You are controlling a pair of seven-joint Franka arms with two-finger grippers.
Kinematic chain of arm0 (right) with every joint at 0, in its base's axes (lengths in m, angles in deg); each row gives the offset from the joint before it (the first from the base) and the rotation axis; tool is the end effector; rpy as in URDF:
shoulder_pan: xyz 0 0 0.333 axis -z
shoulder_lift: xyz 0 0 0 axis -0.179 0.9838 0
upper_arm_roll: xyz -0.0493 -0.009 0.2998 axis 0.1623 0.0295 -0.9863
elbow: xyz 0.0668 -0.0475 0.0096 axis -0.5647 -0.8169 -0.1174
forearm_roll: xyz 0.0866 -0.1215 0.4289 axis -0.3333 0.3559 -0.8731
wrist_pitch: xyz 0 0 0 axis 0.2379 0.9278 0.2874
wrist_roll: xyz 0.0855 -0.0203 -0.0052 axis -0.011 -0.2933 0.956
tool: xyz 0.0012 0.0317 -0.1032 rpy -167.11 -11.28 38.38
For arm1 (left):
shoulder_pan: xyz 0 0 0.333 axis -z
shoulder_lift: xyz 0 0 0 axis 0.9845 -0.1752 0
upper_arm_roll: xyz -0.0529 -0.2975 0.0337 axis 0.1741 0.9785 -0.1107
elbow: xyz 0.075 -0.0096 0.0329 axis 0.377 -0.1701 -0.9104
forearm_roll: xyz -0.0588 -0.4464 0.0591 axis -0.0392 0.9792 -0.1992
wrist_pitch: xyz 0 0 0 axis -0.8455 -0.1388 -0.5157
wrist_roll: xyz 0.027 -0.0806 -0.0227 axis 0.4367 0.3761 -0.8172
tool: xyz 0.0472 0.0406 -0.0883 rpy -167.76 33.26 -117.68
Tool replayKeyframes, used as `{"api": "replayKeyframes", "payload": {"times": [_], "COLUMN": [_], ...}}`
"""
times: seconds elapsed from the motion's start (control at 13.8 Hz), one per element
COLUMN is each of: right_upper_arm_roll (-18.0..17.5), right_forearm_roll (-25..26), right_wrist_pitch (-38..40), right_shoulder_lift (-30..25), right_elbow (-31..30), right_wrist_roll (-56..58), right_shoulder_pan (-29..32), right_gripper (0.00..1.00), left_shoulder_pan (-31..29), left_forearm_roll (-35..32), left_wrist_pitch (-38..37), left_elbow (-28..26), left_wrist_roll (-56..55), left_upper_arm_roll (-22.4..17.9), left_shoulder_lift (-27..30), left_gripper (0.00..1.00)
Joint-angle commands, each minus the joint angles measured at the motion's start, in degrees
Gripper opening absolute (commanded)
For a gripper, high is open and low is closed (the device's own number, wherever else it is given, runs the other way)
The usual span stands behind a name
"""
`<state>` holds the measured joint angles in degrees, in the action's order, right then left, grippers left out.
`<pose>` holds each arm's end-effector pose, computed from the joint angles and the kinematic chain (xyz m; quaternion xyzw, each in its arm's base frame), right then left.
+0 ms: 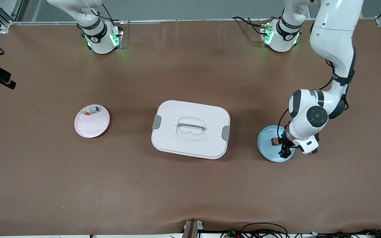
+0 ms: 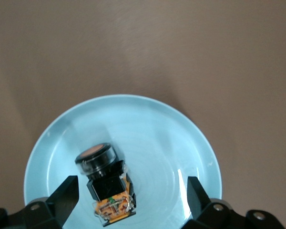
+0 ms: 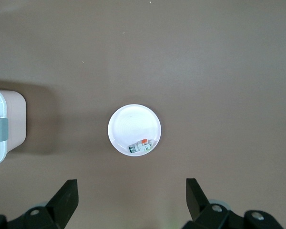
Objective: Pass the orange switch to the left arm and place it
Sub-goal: 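Open the left gripper to release the switch on the plate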
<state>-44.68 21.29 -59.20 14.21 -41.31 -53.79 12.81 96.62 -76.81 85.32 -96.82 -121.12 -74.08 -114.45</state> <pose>0.6207 -0.0322 0.6692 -0.9995 0.0289 0.0109 0.0075 0.6593 -0.1043 0.1580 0.8291 0.5578 0.0365 0.0097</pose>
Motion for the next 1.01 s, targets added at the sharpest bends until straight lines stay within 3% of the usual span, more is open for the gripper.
{"api": "replayKeyframes", "payload": {"times": [0.0, 0.29, 0.72, 0.94], "right_upper_arm_roll": [-0.50, -0.59, -0.24, -0.41], "right_forearm_roll": [-0.25, -0.34, -3.50, -3.50], "right_wrist_pitch": [0.74, 0.65, 0.74, 0.74], "right_shoulder_lift": [-0.67, -0.67, -1.11, -1.37], "right_elbow": [0.18, 0.18, 0.18, 0.18], "right_wrist_roll": [0.80, 0.63, -0.08, -1.65], "right_shoulder_pan": [0.76, 0.75, 0.93, 0.84], "right_gripper": [1.00, 1.00, 1.00, 1.00], "left_shoulder_pan": [-1.24, -1.68, -3.26, -4.05], "left_forearm_roll": [0.72, 0.80, 3.07, 2.91], "left_wrist_pitch": [-0.60, -0.52, 0.01, -0.16], "left_elbow": [-2.33, -4.00, -3.91, -3.30], "left_wrist_roll": [15.55, 46.67, 69.02, 69.49], "left_upper_arm_roll": [-0.28, -0.28, -0.28, -0.19], "left_shoulder_lift": [3.46, 5.49, 7.68, 9.26], "left_gripper": [1.00, 1.00, 1.00, 1.00]}}
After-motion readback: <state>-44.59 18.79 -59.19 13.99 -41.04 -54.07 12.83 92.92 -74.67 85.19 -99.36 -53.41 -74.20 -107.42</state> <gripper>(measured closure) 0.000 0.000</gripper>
